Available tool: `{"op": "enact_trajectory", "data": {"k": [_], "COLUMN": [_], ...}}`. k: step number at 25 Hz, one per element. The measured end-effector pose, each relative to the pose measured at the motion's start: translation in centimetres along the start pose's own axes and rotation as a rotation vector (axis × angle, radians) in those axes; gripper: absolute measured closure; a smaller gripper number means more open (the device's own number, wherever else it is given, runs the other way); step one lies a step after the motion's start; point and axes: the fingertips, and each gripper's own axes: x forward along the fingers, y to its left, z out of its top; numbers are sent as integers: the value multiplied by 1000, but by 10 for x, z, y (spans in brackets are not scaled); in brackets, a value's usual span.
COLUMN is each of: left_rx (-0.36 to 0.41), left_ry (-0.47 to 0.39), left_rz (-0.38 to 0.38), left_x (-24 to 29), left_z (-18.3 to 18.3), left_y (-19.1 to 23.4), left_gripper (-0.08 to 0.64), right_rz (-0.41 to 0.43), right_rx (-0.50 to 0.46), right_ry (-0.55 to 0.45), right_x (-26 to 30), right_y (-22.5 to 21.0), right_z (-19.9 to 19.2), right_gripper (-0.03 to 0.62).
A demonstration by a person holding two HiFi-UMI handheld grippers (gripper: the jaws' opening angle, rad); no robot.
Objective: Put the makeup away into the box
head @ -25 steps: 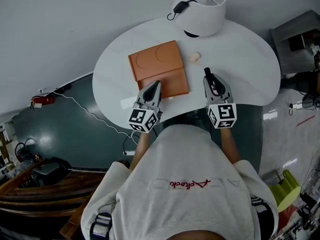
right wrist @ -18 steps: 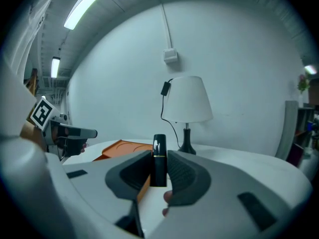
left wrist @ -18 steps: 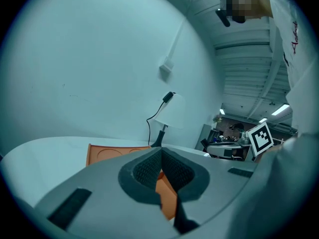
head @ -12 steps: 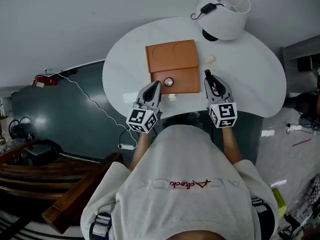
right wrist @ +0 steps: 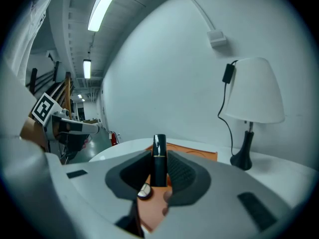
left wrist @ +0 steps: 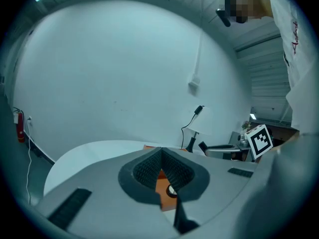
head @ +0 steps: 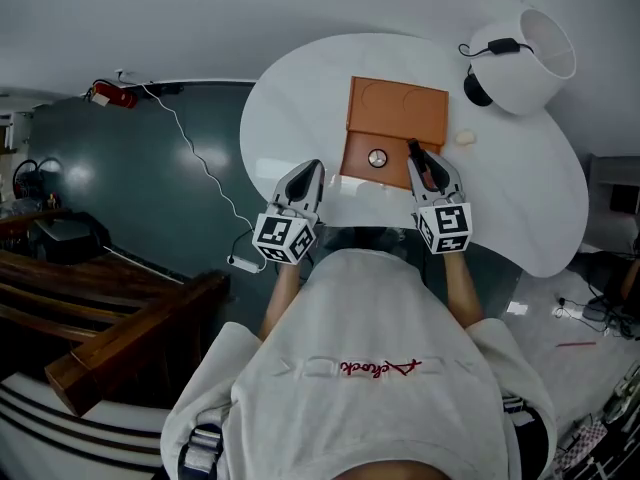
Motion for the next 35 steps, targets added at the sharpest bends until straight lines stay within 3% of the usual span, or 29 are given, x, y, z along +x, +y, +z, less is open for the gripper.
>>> {"op": "enact_trajectory", "data": {"k": [9, 19, 23, 30, 35], "left_rx": [-22, -51, -59, -70, -75], "left_ry": [-5, 19, 22, 24, 23], "left_rz": [26, 21, 29, 31, 28], "left_x": [-8, -4, -4, -4, -3], "left_z": [-1, -12, -14, -17, -18], "left_y": [17, 23, 28, 33, 35], "left_gripper": [551, 551, 551, 551, 551], "right_rz": [54, 259, 295, 298, 237], "right_rx": [-59, -434, -553, -564, -559], "right_ry": [53, 293, 367, 465, 590], "right_x": [16, 34, 42, 61, 74], "right_y": [17, 25, 26, 26, 13], "right_z": [-7, -62, -78, -97, -118], "right_gripper": [483, 483, 483, 483, 483]}}
